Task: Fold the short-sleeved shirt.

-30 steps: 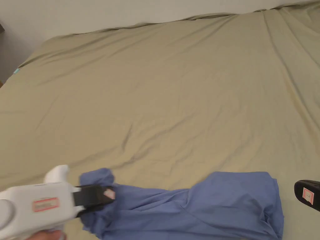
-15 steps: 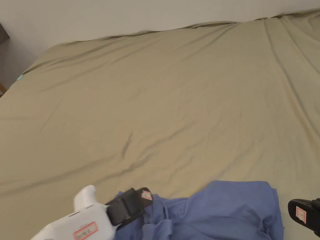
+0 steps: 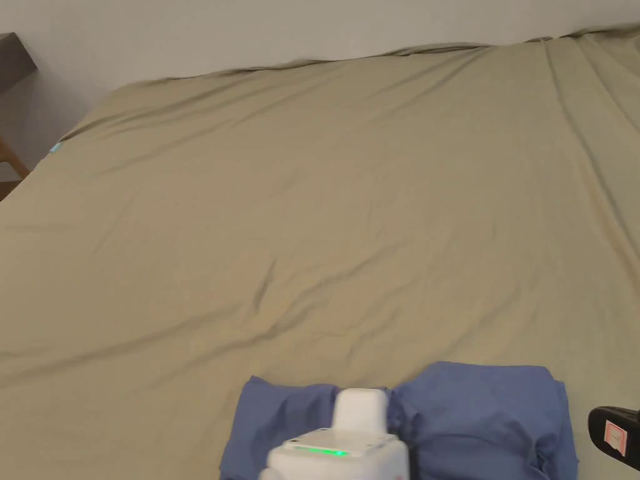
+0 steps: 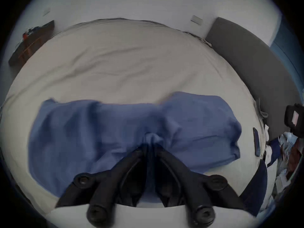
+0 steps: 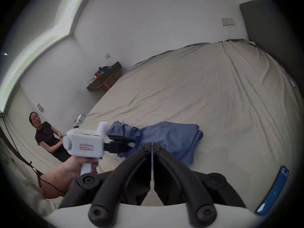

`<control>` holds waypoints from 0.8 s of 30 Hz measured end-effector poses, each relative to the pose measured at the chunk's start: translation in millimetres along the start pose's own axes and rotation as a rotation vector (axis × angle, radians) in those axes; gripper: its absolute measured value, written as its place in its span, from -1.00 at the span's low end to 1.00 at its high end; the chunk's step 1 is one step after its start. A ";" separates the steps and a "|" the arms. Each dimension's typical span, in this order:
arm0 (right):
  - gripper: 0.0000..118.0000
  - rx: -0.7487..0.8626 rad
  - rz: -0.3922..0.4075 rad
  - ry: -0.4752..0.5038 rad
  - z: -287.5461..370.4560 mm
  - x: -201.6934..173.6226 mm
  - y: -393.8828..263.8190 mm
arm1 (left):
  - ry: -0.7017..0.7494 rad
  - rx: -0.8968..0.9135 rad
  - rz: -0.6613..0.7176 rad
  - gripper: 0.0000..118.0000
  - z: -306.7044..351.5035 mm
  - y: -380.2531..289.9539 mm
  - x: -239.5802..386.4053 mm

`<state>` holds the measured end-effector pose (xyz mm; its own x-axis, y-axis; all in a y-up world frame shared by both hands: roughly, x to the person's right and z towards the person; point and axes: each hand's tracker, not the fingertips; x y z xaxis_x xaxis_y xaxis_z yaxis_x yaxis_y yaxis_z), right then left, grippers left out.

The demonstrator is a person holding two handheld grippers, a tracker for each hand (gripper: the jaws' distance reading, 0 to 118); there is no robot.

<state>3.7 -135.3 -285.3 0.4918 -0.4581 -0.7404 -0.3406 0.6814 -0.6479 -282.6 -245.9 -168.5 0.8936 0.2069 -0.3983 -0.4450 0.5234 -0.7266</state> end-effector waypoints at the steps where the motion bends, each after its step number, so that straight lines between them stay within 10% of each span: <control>1: -0.92 0.002 0.003 -0.001 0.9 -1.1 0.0 | -0.022 0.005 -0.030 -0.86 -7.8 0.6 12.3; 7: -0.92 0.006 0.015 0.008 0.6 -7.7 0.9 | -0.175 -0.002 0.020 -0.86 -1.4 11.3 30.3; 15: -0.92 0.018 0.060 0.074 2.2 -12.5 5.4 | -0.545 0.168 0.260 -0.84 104.9 29.0 -119.4; 16: -0.92 0.019 0.066 0.090 2.1 -13.0 6.0 | -0.561 0.159 0.256 -0.52 109.5 32.8 -146.4; 18: -0.92 0.012 0.098 0.135 2.0 -15.9 7.1 | -0.575 0.089 0.256 0.99 104.3 34.5 -185.3; 24: -0.92 0.024 0.199 0.146 4.1 -30.7 9.4 | -0.411 -0.059 0.339 1.00 41.5 23.0 -258.1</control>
<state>-11.3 -112.5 -267.9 0.2957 -0.3898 -0.8721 -0.3992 0.7790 -0.4836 -521.1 -253.0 -59.1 0.6431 0.6692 -0.3723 -0.7044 0.3262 -0.6304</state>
